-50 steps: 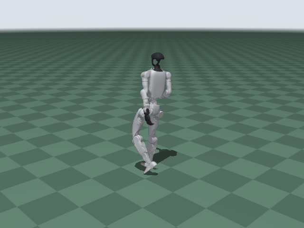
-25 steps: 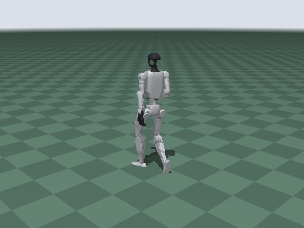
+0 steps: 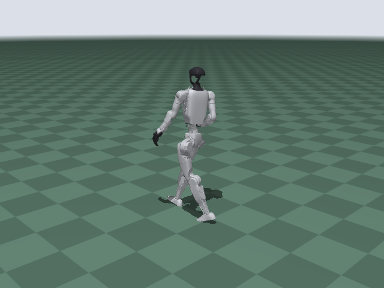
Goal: Walk run
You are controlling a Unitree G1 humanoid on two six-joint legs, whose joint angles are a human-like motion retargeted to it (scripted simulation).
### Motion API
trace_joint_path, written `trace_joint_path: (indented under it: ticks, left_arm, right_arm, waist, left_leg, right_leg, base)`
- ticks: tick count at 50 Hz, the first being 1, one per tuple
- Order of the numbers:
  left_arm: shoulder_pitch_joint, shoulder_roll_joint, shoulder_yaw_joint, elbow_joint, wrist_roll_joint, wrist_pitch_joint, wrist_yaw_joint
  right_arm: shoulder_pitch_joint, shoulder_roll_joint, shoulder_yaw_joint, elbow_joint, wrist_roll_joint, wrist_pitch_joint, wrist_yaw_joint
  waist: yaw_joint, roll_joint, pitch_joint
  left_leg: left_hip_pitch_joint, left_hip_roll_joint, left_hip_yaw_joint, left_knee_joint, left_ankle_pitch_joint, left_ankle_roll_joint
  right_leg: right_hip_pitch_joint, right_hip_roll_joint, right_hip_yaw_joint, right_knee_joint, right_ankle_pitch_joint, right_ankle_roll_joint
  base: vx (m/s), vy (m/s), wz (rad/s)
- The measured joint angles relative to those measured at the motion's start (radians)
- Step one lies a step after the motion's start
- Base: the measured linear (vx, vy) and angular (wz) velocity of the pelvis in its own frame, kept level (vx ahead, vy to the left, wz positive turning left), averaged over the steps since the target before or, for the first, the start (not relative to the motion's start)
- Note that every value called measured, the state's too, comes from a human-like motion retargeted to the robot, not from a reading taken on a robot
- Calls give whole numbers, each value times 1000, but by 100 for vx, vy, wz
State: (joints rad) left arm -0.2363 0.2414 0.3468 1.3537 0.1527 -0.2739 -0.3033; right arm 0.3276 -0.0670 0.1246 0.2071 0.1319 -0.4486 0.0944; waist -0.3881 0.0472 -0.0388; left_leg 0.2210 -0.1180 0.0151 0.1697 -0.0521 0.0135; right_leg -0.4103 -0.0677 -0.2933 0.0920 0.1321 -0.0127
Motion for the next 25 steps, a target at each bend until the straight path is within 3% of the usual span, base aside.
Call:
trace_joint_path:
  ticks: [3, 5, 7, 11, 15, 18, 21, 23, 25]
  left_arm:
    - [108, -29, 8, 69, 110, 15, 8]
    - [190, -59, 5, 125, 181, 21, 73]
    - [260, -76, 16, 203, 214, 44, 141]
    - [403, -102, 46, 315, 261, 124, 127]
    - [549, -153, 85, 331, 324, 166, 74]
    - [619, -186, 113, 332, 382, 174, 69]
    - [655, -216, 154, 332, 430, 185, 78]
    - [662, -231, 178, 329, 441, 183, 74]
    - [660, -239, 193, 321, 428, 176, 57]
  right_arm:
    - [-1, 27, -26, 14, 4, 5, -10]
    - [-9, 44, -45, 32, 17, 17, -21]
    - [-22, 39, -25, 42, 27, 23, -43]
    - [-67, 8, -1, 55, 33, 22, -61]
    - [-112, -25, 2, 41, 13, 8, -29]
    - [-141, -42, -9, 26, 8, -1, -8]
    - [-156, -52, -19, 21, 5, -1, -1]
    - [-152, -53, -26, 18, -3, -2, -8]
    - [-141, -49, -31, 16, -11, -6, -18]
  waist:
    - [12, 6, -28]
    - [45, -21, -26]
    - [59, -67, -24]
    - [90, -111, -13]
    - [166, -139, 2]
    - [211, -121, 19]
    - [247, -95, 42]
    - [261, -88, 52]
    - [269, -92, 53]
  left_leg:
    - [-37, 24, 14, 164, 297, -123]
    - [-104, 32, 57, 363, 437, -181]
    - [-173, 23, 108, 537, 525, -177]
    - [-336, 54, 158, 720, 349, -93]
    - [-491, 124, 258, 684, 173, -20]
    - [-569, 159, 313, 485, 90, -4]
    - [-619, 149, 322, 213, 91, 8]
    - [-646, 120, 335, 48, 54, 15]
    - [-666, 49, 288, -97, 0, -19]
  right_leg:
    - [31, 28, 115, 55, -25, -39]
    - [86, 10, 112, 71, -72, -52]
    - [137, -6, 116, 55, -93, -65]
    - [230, 26, 179, 22, -132, -76]
    - [297, 64, 199, -16, -148, -93]
    - [341, 117, 198, -33, -174, -104]
    - [396, 175, 218, -40, -208, -118]
    - [436, 196, 216, -43, -231, -126]
    - [473, 198, 193, -47, -248, -130]
  base:
    - [80, -42, 30]
    - [108, -50, -35]
    - [82, -36, -65]
    - [79, -31, -57]
    - [77, -28, -106]
    - [62, -15, -76]
    - [74, -10, -50]
    - [69, -10, -13]
    - [98, -13, 8]
